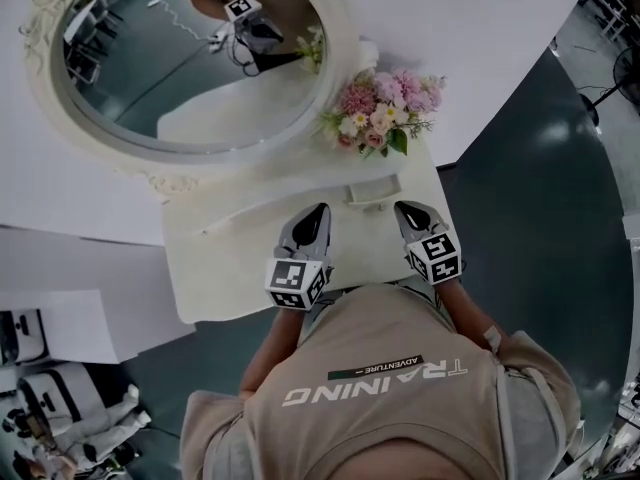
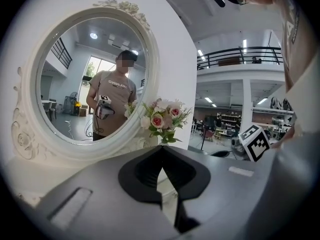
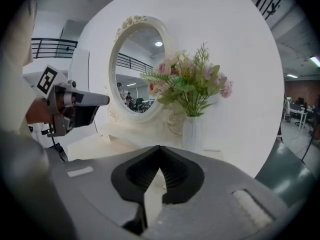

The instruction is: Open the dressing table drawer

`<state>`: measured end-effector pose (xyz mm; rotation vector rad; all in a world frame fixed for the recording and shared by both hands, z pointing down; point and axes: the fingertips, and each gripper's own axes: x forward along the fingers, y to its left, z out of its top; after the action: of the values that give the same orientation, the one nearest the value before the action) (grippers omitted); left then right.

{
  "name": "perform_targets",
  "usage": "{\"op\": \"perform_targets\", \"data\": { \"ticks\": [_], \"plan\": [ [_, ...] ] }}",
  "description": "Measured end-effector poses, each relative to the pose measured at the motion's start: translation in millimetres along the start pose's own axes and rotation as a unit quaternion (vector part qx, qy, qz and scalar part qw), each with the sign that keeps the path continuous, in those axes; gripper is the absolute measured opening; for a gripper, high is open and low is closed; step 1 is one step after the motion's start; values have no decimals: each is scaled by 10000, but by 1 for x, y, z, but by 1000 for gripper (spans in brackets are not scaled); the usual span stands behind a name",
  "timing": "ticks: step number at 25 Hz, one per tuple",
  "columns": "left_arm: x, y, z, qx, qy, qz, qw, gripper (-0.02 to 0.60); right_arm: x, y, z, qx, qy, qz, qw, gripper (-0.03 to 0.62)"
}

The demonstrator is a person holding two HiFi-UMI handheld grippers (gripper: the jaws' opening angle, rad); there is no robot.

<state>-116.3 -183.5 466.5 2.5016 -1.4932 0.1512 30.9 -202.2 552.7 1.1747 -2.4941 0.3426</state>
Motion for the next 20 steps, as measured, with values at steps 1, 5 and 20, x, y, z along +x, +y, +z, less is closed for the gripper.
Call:
{"op": "perform_targets", "data": {
  "ticks": [1,5,20],
  "plan": [
    [1,0,3,31,-22,-9,10000,18,-2,1,9,-28,-73,36,10000,2],
    [3,4,19,145,-150,-9,9998,18,-12,9,47,-103,-393,217,9989,2],
    [5,9,97,185,-838,-37,9963,18,-45,18,153,-171,-1595,534,9856,2]
  ]
}}
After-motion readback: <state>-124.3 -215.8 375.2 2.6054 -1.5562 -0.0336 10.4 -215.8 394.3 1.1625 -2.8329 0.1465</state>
